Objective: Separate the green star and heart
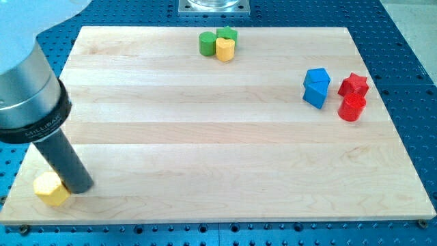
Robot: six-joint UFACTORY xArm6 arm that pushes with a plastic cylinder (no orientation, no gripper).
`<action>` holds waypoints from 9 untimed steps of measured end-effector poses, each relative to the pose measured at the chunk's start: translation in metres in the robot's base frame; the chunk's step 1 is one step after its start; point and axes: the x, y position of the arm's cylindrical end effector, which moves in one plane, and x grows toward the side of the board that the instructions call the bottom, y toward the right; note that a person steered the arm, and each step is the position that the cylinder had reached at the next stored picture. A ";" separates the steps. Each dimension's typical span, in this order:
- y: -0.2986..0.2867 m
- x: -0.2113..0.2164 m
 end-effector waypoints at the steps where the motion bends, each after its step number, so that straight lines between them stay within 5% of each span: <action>1: 0.012 -0.027; 6: 0.120 -0.374; 9: 0.184 -0.382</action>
